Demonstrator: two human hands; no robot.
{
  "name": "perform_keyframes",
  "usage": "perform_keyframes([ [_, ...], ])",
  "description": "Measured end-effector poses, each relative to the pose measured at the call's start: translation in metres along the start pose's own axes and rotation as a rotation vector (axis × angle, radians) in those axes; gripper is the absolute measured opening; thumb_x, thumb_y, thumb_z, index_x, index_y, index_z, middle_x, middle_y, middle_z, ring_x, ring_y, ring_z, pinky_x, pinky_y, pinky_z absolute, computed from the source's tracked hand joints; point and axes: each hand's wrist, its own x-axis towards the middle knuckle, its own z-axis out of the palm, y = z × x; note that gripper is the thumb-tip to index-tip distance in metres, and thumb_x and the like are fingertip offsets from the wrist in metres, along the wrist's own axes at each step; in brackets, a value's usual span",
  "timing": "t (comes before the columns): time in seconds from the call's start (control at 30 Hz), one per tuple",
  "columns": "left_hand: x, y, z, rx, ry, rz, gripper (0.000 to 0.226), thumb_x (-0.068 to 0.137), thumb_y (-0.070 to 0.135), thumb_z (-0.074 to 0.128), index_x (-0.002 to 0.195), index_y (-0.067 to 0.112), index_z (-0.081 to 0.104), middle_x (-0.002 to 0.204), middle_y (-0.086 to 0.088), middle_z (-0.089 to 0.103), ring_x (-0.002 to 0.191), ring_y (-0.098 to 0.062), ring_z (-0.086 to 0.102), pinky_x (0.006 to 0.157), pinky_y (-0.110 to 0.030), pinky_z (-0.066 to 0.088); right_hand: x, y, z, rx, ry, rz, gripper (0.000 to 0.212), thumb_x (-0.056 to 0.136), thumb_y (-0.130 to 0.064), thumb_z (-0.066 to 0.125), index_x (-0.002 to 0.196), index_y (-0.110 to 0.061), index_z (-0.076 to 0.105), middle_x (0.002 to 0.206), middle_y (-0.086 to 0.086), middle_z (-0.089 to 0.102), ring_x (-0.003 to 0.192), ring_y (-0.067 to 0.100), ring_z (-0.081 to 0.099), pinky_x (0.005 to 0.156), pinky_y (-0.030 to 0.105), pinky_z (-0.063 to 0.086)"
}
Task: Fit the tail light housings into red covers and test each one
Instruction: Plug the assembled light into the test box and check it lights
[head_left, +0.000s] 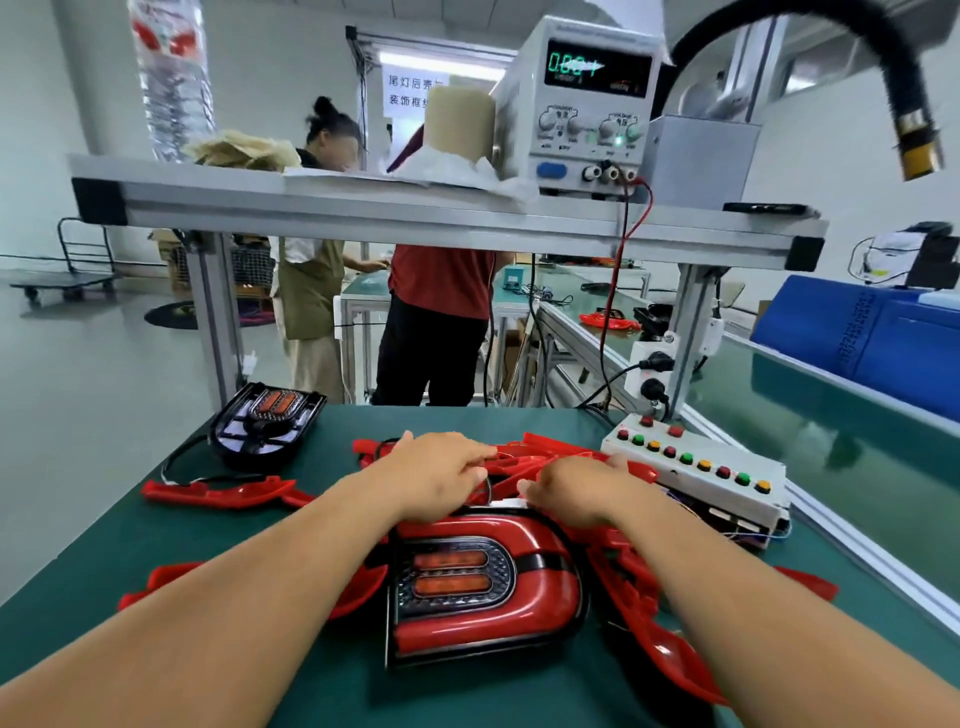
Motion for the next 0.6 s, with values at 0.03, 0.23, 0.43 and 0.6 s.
perform_keyframes([
  [0.03,0.007,0.005,0.001,0.005,-0.038,0.014,0.041,0.104,0.033,0.037,0.145,0.032,0.044,0.151,0.003,0.042,0.142,-0.021,0.032,0.118,-0.060,0.012,-0.001,0.000,0.001,-0.002,-0.021,-0.007,0.040,0.101,-0.050,0.026,0.095,-0.024,0.056,0.115,0.004,0.059,0.109,0.023,0.050,0.087,0.045,0.025],
  [0.23,0.025,0.023,0.012,-0.013,-0.130,0.048,0.039,0.103,0.044,0.034,0.139,0.036,0.048,0.145,0.003,0.050,0.137,-0.024,0.040,0.116,-0.058,0.019,-0.006,0.004,-0.005,0.084,0.042,-0.059,0.032,0.104,-0.026,0.030,0.123,-0.016,0.055,0.127,0.009,0.055,0.121,0.028,0.048,0.098,0.048,0.035],
  [0.43,0.028,0.026,0.022,-0.013,-0.067,0.047,0.024,0.103,0.043,0.033,0.117,0.033,0.050,0.118,-0.001,0.061,0.117,-0.025,0.052,0.100,-0.040,0.033,0.000,0.015,0.002,0.294,0.136,-0.092,0.029,0.101,-0.029,0.040,0.073,-0.023,0.043,0.082,-0.005,0.052,0.091,0.022,0.049,0.082,0.035,0.036],
  [0.6,0.030,0.024,0.026,0.047,0.019,0.071,0.023,0.102,0.044,0.028,0.110,0.036,0.048,0.115,0.001,0.065,0.111,-0.022,0.053,0.085,-0.037,0.021,-0.005,0.011,0.000,0.273,0.181,-0.150,0.016,0.098,-0.025,0.050,0.097,-0.013,0.061,0.105,0.011,0.064,0.091,0.023,0.054,0.071,0.028,0.035],
])
